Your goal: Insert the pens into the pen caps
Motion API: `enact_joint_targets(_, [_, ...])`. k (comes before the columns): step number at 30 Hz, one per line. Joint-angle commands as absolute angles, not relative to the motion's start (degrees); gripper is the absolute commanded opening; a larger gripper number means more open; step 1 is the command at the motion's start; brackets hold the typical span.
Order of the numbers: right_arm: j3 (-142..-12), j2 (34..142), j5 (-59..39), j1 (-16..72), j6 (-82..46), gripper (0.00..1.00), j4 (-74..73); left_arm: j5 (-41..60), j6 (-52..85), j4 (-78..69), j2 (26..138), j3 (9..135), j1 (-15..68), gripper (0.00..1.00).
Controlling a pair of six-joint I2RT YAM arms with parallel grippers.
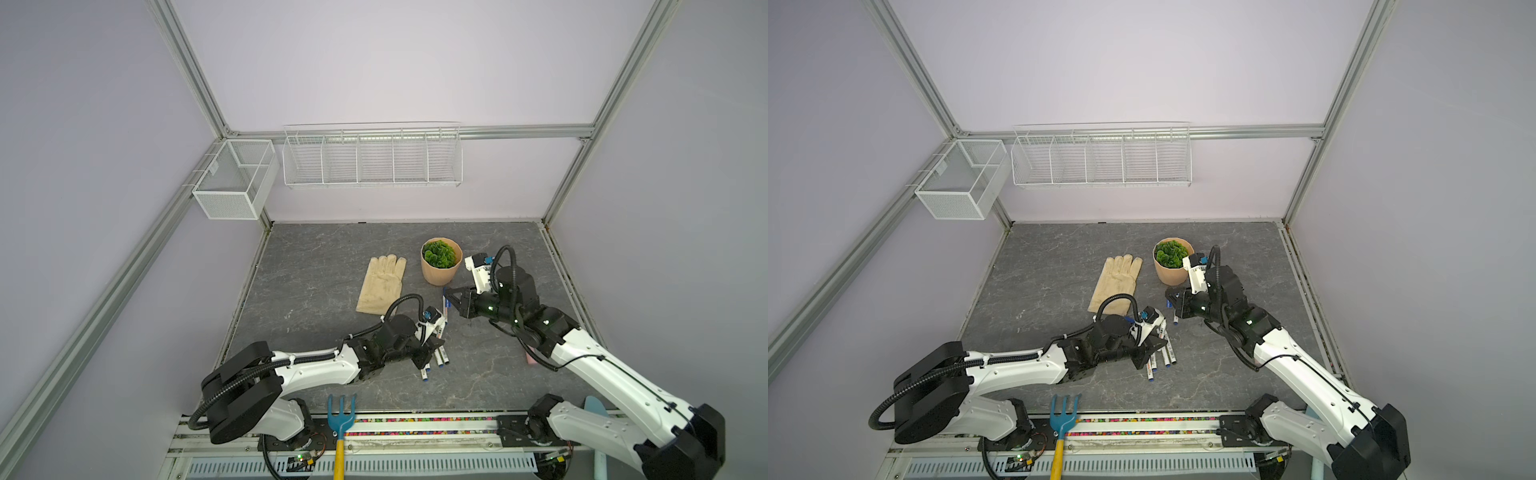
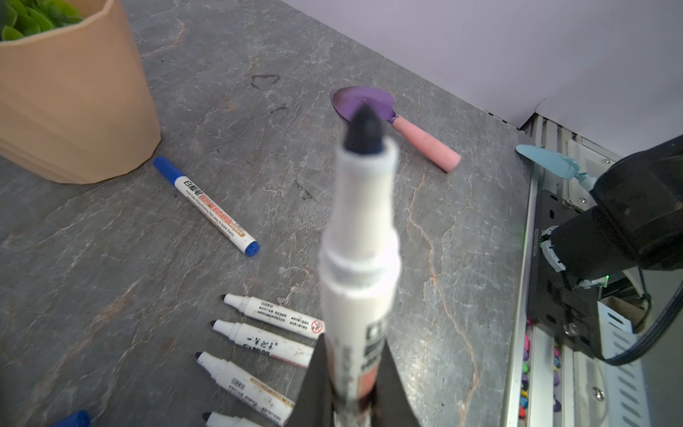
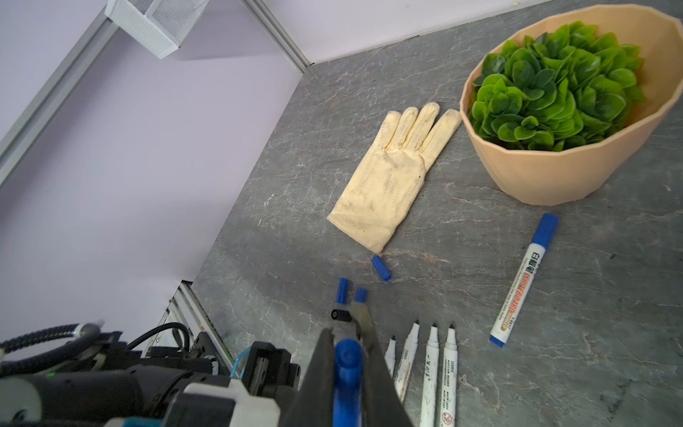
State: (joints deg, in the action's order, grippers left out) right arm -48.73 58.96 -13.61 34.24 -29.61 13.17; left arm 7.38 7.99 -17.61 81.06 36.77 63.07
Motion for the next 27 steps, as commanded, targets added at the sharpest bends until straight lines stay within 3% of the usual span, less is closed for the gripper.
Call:
enact_joint_targets(1, [-47.6,56.0,-16.4,34.6,-26.6,0.07,15.0,8.9,9.8,-20.8,81.3,37.8,63.3,0.0])
enact_joint_targets(27, [-50.0,56.5,-20.8,34.7,-25.8,0.07,14.4,9.9,10.5,-22.9,81.5,37.8,62.8,0.0])
